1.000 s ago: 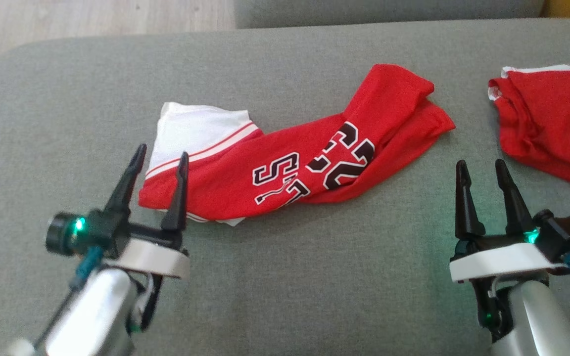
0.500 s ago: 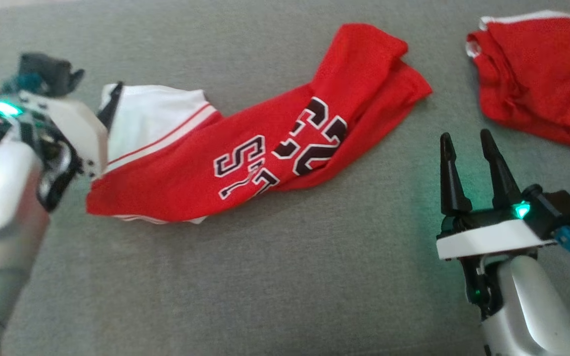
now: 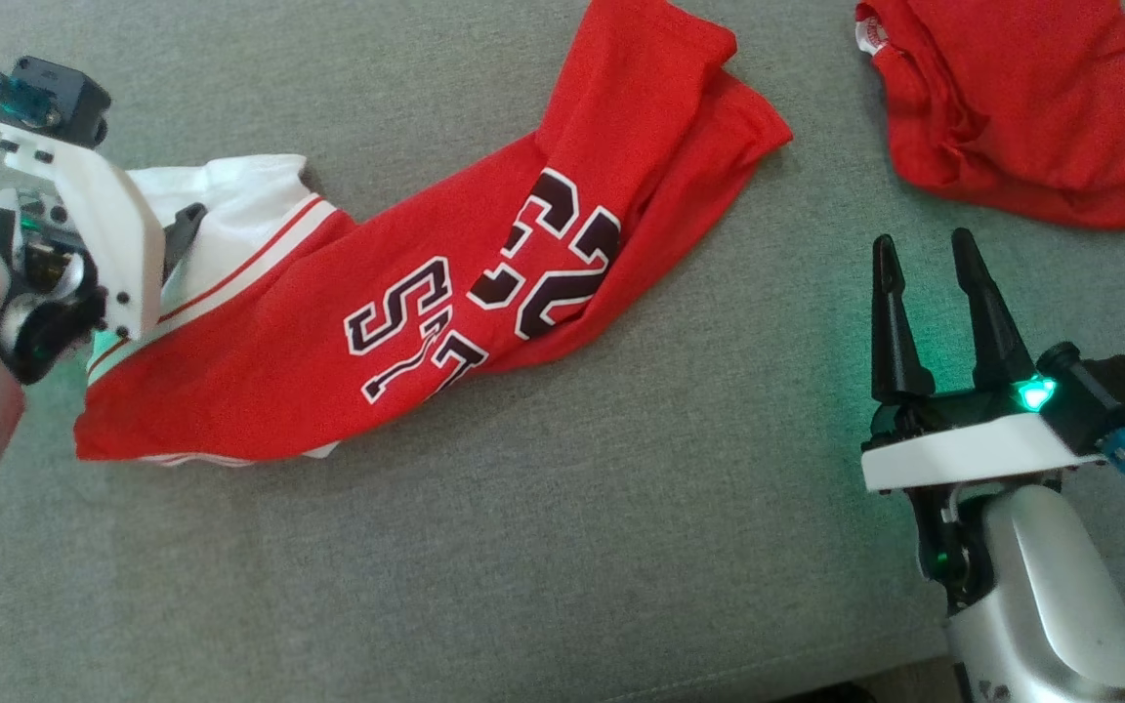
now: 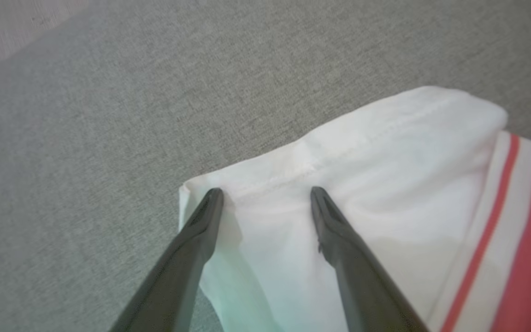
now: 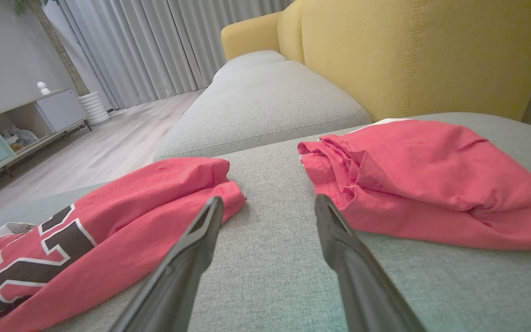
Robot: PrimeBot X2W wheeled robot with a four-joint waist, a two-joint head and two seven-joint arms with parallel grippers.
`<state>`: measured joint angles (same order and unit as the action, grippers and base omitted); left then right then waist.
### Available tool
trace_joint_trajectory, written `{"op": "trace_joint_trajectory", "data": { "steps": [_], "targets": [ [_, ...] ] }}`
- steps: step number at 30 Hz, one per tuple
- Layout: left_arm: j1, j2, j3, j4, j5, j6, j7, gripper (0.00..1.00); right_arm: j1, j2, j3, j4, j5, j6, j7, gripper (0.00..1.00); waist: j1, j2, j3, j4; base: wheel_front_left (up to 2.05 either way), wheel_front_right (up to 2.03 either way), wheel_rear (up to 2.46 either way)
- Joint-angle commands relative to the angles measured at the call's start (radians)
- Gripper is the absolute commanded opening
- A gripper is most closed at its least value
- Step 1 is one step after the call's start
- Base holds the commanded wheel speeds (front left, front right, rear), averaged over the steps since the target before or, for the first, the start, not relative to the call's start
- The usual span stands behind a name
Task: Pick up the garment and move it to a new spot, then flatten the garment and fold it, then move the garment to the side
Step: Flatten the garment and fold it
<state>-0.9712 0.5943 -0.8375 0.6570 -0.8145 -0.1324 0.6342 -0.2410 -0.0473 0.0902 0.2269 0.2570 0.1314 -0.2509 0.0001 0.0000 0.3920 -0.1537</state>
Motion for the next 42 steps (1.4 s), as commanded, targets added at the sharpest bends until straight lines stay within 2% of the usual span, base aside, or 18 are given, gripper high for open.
{"op": "trace_joint_trajectory", "data": {
  "steps": [1, 2, 3, 4, 7, 10, 15, 21, 28, 35, 36, 38, 42],
  "targets": [
    [-0.018, 0.056, 0.02, -0.007, -0.006, 0.002, 0.015, 1.0, -0.017, -0.003, 0.022, -0.033, 0.008, -0.001, -0.011, 1.0, -0.0001, 0.0, 0.001, -0.001, 0.0, 0.0, 0.0],
    [-0.02, 0.062, 0.009, -0.007, -0.02, 0.002, 0.023, 1.0, -0.017, -0.003, 0.022, -0.033, 0.008, -0.001, -0.011, 1.0, -0.0001, 0.0, 0.002, -0.003, 0.0, 0.0, 0.0],
    [-0.021, 0.071, -0.011, -0.006, -0.048, 0.002, 0.039, 0.86, -0.018, -0.003, 0.022, -0.033, 0.007, -0.001, -0.011, 1.0, -0.0001, 0.0, 0.003, -0.005, 0.0, 0.0, 0.0],
    [-0.023, 0.075, -0.021, -0.007, -0.059, 0.002, 0.043, 0.0, -0.019, -0.003, 0.021, -0.033, 0.007, -0.001, -0.011, 1.0, -0.0001, 0.0, 0.003, -0.005, 0.0, 0.0, 0.0],
    [-0.041, 0.087, -0.039, -0.016, -0.067, 0.002, 0.001, 0.0, -0.02, -0.003, 0.017, -0.034, 0.007, -0.001, -0.011, 1.0, -0.0001, 0.0, 0.003, -0.005, 0.0, 0.0, 0.0],
    [-0.09, 0.089, -0.026, -0.002, -0.014, 0.005, -0.136, 0.0, -0.022, -0.003, 0.019, -0.034, 0.007, -0.001, -0.011, 1.0, -0.0001, 0.0, 0.005, -0.005, 0.0, 0.0, 0.0],
    [-0.196, 0.07, -0.006, 0.043, 0.106, 0.048, -0.401, 0.0, -0.028, -0.003, 0.028, -0.036, 0.016, -0.001, -0.011, 1.0, -0.0001, 0.0, 0.017, -0.013, 0.0, 0.0, 0.0],
    [-0.342, 0.046, -0.003, 0.119, 0.223, 0.091, -0.625, 0.0, -0.034, -0.003, 0.048, -0.038, 0.027, -0.001, -0.011, 1.0, -0.0001, 0.0, 0.042, -0.036, 0.0, 0.0, 0.0],
    [-0.482, 0.024, -0.029, 0.245, 0.324, 0.148, -0.729, 0.0, -0.045, -0.003, 0.073, -0.042, 0.045, -0.001, -0.011, 1.0, -0.0001, 0.0, 0.068, -0.078, 0.0, 0.0, 0.0],
    [-0.564, 0.021, -0.013, 0.405, 0.356, 0.285, -0.754, 0.01, -0.047, -0.003, 0.086, -0.049, 0.051, -0.001, -0.011, 1.0, -0.0001, 0.0, 0.087, -0.104, 0.0, 0.0, 0.0],
    [-0.568, 0.018, -0.009, 0.423, 0.355, 0.303, -0.76, 1.0, -0.047, -0.003, 0.086, -0.049, 0.05, -0.001, -0.011, 1.0, -0.0001, 0.0, 0.088, -0.105, 0.0, 0.0, 0.0],
    [-0.569, 0.006, -0.005, 0.447, 0.351, 0.319, -0.779, 1.0, -0.047, -0.003, 0.084, -0.05, 0.048, -0.001, -0.011, 1.0, -0.0001, 0.0, 0.089, -0.104, 0.0, 0.0, 0.0],
    [-0.558, -0.02, 0.0, 0.465, 0.338, 0.312, -0.815, 1.0, -0.047, -0.003, 0.074, -0.048, 0.042, -0.001, -0.011, 1.0, -0.0001, 0.0, 0.085, -0.091, 0.0, 0.0, 0.0]
  ]
}}
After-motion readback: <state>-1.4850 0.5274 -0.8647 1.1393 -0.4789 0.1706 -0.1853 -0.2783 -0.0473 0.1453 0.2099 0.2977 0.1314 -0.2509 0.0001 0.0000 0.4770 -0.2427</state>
